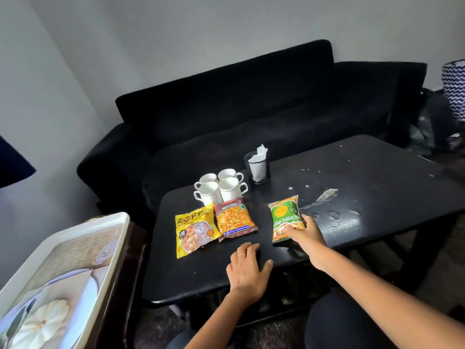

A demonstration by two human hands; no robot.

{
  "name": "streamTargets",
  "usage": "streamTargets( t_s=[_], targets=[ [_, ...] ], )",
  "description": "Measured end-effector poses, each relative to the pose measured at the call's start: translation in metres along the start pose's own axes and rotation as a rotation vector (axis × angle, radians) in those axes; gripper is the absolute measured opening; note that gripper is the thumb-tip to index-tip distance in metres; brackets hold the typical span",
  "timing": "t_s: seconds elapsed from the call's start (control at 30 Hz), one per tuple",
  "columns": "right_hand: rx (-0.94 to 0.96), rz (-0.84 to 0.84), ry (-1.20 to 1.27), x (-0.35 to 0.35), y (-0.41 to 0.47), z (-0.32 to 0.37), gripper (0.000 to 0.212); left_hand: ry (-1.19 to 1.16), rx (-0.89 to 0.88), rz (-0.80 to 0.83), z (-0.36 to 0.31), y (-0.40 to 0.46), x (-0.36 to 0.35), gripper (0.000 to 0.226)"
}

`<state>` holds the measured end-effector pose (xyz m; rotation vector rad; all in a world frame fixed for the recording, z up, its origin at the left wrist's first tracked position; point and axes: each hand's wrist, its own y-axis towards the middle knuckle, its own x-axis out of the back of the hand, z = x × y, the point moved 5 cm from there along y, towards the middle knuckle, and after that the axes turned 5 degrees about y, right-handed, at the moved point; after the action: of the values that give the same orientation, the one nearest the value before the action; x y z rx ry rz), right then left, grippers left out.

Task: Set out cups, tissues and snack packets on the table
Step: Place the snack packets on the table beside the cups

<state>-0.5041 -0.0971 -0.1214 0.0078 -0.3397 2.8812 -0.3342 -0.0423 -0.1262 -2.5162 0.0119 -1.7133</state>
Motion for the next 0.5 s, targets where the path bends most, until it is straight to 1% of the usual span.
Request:
streamTargets(
  t_s=[0.13,0.23,0.3,0.33,0.4,0.5],
  targets=[
    [0.088,-0.076,-0.027,0.003,0.010,-0.003,0.047,0.076,-0.065,-0.165,-0.002,0.009,0.003,0.050],
    [0.181,-0.174,-0.125,0.004,0.017,-0.002,0.039,0.236,-0.171,-0.305,0.001,0.019,0.014,0.051],
    [0.224,-0.245,-0.221,0.004,0.021,-0.001,0.035,0.333,-0.230,-0.313,0.007,0.030,0.017,0.054],
    [0.247,-0.269,-0.269,0.003,0.023,0.000,0.034,0.348,-0.231,-0.302,0.012,0.035,0.017,0.057],
    [0.308,-0.309,-0.367,-0.001,0.028,0.001,0.035,0.325,-0.196,-0.291,0.021,0.046,0.017,0.062],
    [0.438,-0.334,-0.551,-0.012,0.034,0.006,0.040,0.255,-0.161,-0.316,0.024,0.055,0.018,0.065]
  ],
)
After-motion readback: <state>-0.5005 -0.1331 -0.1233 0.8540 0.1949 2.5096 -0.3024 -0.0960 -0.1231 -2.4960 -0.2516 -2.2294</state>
